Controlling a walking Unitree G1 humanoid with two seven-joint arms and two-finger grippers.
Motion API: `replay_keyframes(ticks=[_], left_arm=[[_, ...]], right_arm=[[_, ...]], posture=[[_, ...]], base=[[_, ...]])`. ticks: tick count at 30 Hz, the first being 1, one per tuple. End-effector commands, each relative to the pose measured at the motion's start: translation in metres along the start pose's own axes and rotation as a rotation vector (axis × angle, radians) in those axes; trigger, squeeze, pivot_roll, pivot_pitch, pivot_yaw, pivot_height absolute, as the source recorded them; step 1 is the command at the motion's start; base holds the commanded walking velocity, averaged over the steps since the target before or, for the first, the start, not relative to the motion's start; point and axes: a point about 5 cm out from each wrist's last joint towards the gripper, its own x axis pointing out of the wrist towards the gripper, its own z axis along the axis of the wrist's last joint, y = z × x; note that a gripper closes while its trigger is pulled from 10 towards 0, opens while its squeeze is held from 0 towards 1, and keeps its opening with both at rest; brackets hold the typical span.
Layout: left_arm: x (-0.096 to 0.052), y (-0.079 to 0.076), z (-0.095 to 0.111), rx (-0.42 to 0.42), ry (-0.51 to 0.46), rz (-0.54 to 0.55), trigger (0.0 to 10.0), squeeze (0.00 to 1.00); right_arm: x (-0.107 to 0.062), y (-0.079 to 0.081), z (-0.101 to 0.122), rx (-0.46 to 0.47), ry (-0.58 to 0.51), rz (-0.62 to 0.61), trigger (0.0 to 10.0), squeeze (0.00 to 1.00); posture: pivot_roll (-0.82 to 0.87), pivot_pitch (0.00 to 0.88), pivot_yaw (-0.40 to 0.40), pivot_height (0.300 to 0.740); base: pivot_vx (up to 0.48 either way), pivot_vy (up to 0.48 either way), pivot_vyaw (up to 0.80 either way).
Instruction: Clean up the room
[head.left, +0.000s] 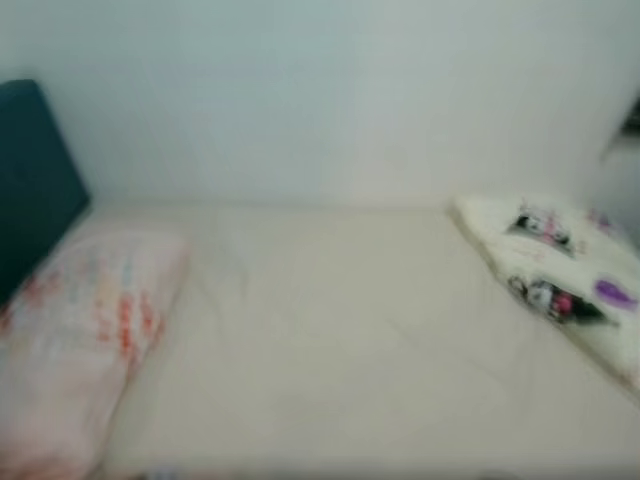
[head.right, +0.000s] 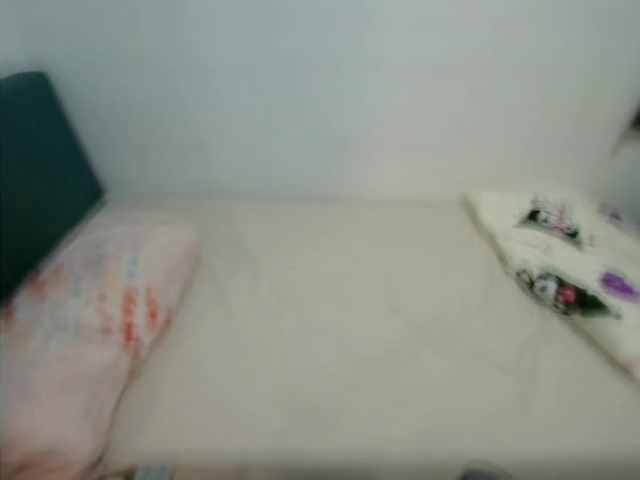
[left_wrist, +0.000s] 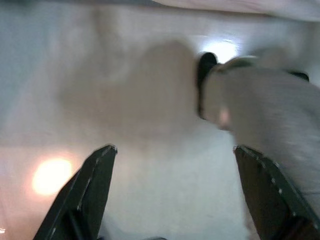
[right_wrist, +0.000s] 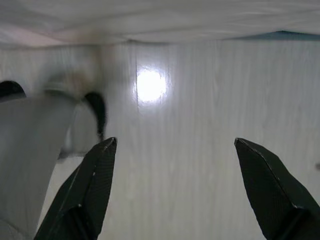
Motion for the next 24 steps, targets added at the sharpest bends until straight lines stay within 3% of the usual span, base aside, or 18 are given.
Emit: replay_keyframes(ticks=[1, 18, 24], left_arm=[[0.0000, -0.0026, 0.0021, 0.005, -0.002, -0.009, 10.0, 0.00], [0.0001, -0.0057, 0.0033, 0.001, -0.012, -0.022, 10.0, 0.00], [0.0001, -0.0079, 0.0032, -0.053, -0.026, -0.037, 10.0, 0.00]], right_arm=[[-0.0008, -0.0062, -0.0047, 0.023, 0.019, -0.028, 10.0, 0.00], [-0.0008, -0.0068, -0.0036, 0.044, 0.013, -0.038, 10.0, 0.00], [-0.0008, -0.0072, -0.0022, 0.060, -0.006, -0.043, 10.0, 0.00]], posture=[[-0.02, 0.000, -0.036, 0.740], [-0.02, 0.000, -0.037, 0.740], [-0.02, 0.000, -0.045, 0.740]], base=[[0.000, -0.480, 0.00], [0.000, -0.480, 0.00], [0.000, -0.480, 0.00]])
